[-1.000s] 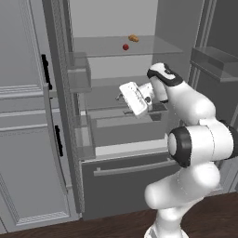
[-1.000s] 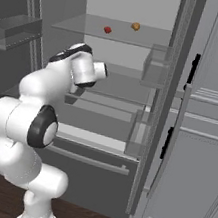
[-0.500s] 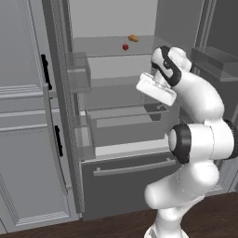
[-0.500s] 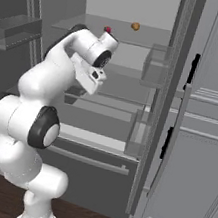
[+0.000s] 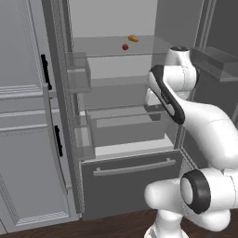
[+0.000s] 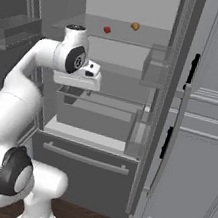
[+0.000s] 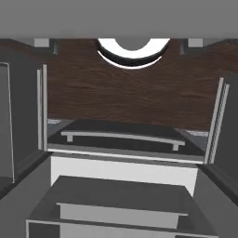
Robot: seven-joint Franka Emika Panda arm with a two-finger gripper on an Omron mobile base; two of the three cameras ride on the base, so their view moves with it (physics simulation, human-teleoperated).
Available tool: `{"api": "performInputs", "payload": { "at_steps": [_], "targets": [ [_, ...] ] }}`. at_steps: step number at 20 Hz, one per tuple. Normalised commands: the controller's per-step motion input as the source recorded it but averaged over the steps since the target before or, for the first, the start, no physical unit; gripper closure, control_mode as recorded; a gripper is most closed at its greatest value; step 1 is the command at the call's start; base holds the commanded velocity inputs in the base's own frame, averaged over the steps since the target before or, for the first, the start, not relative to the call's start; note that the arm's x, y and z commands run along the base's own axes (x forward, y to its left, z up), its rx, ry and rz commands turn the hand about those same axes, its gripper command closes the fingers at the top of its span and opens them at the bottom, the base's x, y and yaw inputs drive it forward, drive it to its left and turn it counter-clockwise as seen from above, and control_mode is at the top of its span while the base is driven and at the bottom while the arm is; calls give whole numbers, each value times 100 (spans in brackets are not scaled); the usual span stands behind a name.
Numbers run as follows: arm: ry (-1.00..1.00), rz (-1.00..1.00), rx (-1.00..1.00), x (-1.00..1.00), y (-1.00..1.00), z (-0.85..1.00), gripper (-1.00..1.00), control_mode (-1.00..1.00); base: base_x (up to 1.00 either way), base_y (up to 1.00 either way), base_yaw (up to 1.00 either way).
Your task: Take the strawberry from the fridge and place it on top of the pancake, located on the dining counter.
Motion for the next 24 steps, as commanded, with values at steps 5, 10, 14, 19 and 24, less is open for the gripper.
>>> {"api": "performInputs", "payload": {
  "at_steps": [5, 10, 14, 19, 24],
  "targets": [
    [-23, 0, -4, -93, 9, 40, -100, -100, 0, 0, 0],
    [-8, -12, 0, -79, 6, 49, -100, -100, 0, 0, 0],
    [-8, -8, 13, -69, 5, 21, -100, -100, 0, 0, 0],
    [-18, 4, 19, -54, 13, 4, -100, -100, 0, 0, 0],
    [-8, 16, 2, -35, 27, 0, -100, -100, 0, 0, 0]
  ]
}}
